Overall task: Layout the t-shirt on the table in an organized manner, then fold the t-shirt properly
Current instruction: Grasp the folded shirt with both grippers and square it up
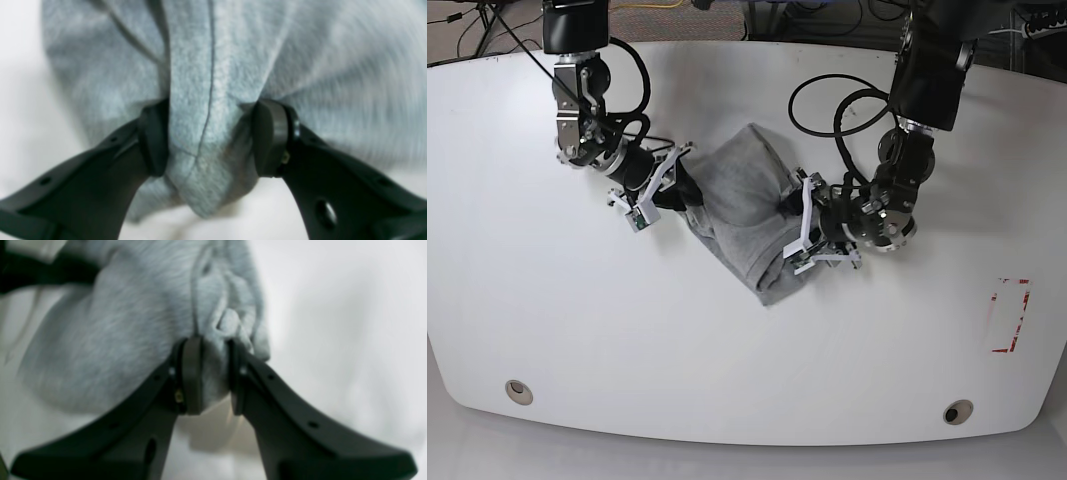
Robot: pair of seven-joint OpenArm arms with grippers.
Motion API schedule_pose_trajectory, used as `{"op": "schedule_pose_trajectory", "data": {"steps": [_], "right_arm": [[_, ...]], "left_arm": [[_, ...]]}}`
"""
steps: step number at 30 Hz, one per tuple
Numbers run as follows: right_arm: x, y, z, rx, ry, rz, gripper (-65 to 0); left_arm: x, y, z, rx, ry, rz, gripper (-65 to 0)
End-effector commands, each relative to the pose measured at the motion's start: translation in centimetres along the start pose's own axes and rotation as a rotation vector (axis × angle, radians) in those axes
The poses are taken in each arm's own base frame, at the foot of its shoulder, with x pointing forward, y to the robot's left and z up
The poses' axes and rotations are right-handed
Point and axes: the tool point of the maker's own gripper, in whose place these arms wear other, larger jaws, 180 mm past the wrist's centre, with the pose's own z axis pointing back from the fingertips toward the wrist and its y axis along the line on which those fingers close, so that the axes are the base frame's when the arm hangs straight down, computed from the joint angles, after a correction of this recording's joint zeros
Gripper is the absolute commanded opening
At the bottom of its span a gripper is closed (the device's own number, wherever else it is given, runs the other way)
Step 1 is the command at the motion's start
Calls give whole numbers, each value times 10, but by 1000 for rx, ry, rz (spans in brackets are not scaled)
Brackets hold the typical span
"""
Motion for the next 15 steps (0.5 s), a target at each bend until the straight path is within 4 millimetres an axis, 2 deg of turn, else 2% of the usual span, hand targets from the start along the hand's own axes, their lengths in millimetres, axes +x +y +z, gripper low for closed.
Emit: {"op": "schedule_pose_trajectory", "data": {"steps": [1, 8, 15], "right_arm": [[0, 15, 7, 27, -10, 24, -530], [-10, 47, 15, 58, -20, 12, -530], [-13, 53, 20, 63, -19, 14, -526]], "left_arm": [[10, 8, 1, 22, 24, -57, -299], [45, 14, 4, 35, 8, -175, -299], [62, 16, 7, 43, -6, -230, -299]]}}
